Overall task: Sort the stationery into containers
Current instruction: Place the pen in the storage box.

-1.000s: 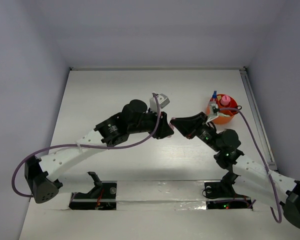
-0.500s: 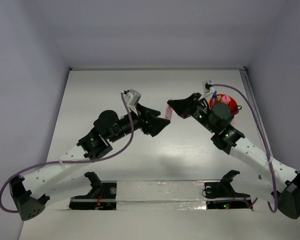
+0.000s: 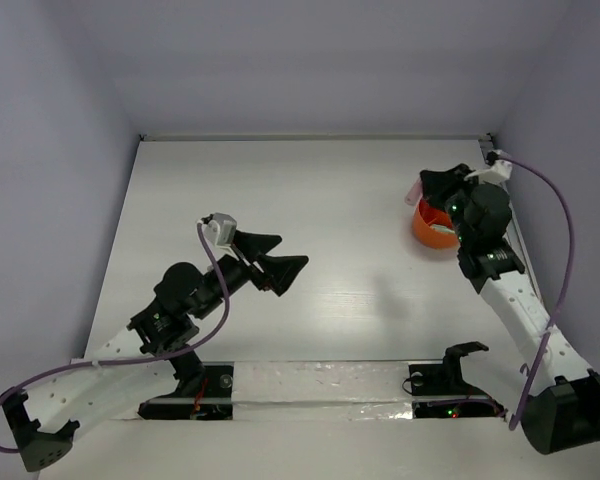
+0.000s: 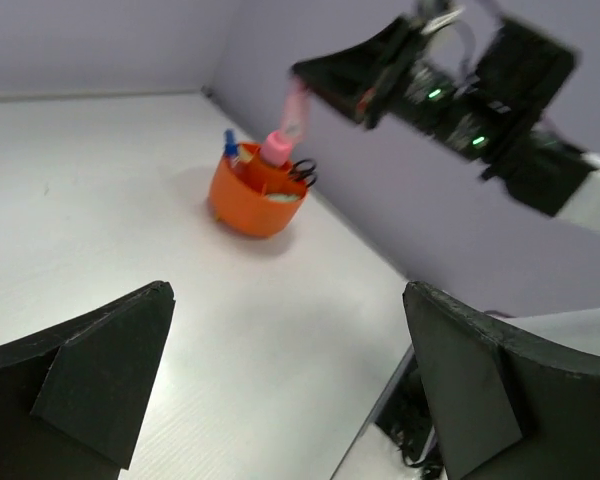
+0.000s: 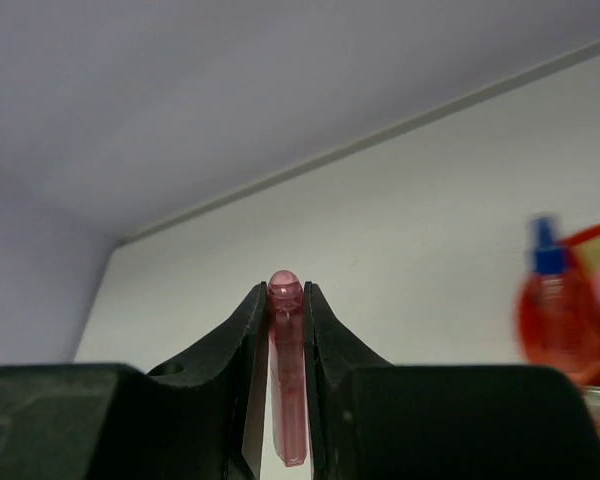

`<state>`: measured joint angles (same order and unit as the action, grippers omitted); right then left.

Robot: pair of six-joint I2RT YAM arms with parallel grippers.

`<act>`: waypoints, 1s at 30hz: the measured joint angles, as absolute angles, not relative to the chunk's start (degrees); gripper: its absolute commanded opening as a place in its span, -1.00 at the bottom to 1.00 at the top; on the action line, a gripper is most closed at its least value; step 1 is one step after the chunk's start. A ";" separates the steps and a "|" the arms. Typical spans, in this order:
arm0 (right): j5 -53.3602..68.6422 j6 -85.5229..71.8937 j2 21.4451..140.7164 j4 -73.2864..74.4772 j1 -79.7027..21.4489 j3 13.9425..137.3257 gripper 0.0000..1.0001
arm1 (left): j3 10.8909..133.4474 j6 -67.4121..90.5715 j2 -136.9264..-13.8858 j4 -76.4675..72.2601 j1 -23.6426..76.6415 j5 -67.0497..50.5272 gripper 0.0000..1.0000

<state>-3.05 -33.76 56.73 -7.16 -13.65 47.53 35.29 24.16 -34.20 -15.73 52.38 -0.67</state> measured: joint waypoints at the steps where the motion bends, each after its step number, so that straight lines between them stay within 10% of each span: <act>1: -4.71 -32.88 55.79 -6.85 -11.86 47.16 -1.00 | 34.00 24.05 -34.37 -15.70 52.38 0.05 0.98; 30: -30.81 -34.24 69.38 -15.31 -1.08 35.70 -1.00 | 24.23 18.72 -39.64 -20.40 52.40 9.82 0.98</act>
